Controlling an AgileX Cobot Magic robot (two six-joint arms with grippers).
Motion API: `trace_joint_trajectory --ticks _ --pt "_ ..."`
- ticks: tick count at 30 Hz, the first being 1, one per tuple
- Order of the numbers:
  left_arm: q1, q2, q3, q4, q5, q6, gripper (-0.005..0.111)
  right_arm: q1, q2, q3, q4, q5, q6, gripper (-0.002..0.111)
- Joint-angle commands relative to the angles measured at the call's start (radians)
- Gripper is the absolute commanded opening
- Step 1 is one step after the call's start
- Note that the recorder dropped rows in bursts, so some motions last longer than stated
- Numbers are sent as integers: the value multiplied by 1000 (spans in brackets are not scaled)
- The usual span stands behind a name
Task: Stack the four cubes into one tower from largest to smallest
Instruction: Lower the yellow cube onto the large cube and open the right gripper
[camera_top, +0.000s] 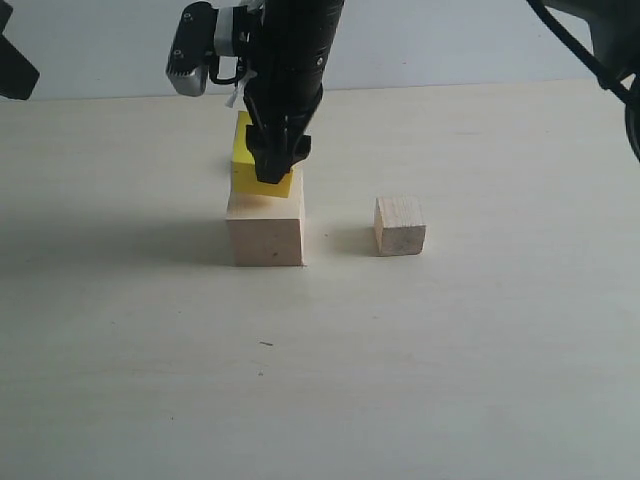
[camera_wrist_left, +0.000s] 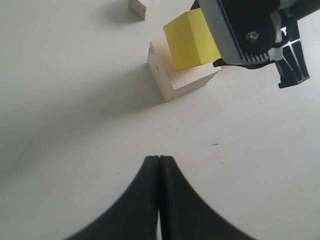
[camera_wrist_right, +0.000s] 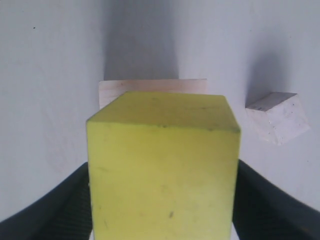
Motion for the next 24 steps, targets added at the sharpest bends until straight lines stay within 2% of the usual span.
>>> trace_joint_trajectory --ticks 1,24 --pt "1 -10 2 -7 2 4 0 2 -5 -7 4 -5 11 0" --pt "1 -10 2 -7 2 6 0 2 -5 -7 8 -5 4 0"
